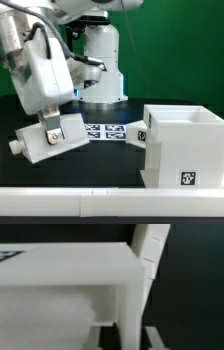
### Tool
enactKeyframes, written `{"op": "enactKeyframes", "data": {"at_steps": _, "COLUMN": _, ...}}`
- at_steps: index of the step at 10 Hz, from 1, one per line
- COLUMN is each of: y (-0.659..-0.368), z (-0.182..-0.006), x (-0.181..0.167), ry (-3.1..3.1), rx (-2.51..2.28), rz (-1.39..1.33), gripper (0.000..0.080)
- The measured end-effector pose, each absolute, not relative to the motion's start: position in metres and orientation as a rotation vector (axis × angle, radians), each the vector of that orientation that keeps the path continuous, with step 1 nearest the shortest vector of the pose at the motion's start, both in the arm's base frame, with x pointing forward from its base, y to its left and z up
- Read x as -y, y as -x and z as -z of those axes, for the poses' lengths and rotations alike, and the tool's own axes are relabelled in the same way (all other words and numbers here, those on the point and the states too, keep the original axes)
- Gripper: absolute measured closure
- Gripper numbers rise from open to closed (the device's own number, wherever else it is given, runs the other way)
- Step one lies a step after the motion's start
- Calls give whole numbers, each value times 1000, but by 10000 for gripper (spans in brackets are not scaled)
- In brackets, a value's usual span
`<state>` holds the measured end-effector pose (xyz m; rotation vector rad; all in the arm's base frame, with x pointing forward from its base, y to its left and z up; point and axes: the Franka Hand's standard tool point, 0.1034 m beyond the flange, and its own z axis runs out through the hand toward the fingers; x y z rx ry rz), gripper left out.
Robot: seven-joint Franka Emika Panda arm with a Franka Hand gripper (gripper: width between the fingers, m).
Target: Assemble drawer
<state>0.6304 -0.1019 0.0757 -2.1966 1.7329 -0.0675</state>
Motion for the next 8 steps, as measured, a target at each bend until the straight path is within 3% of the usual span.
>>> {"op": "enactKeyframes", "data": {"at_steps": 3, "y": -625, "z": -55, "x": 108, "ry": 2053, "rx": -1884, "rz": 126, "gripper": 768}}
{"op": "enactKeyframes", "data": {"at_steps": 5, "y": -605, "z": -42, "x": 121, "ry": 2096, "rx": -1881, "rz": 142, "gripper": 768}}
{"op": "enactKeyframes", "data": {"at_steps": 8, "y": -604, "z": -40, "x": 127, "ry": 2126, "rx": -1864, "rz": 175, "gripper": 768}}
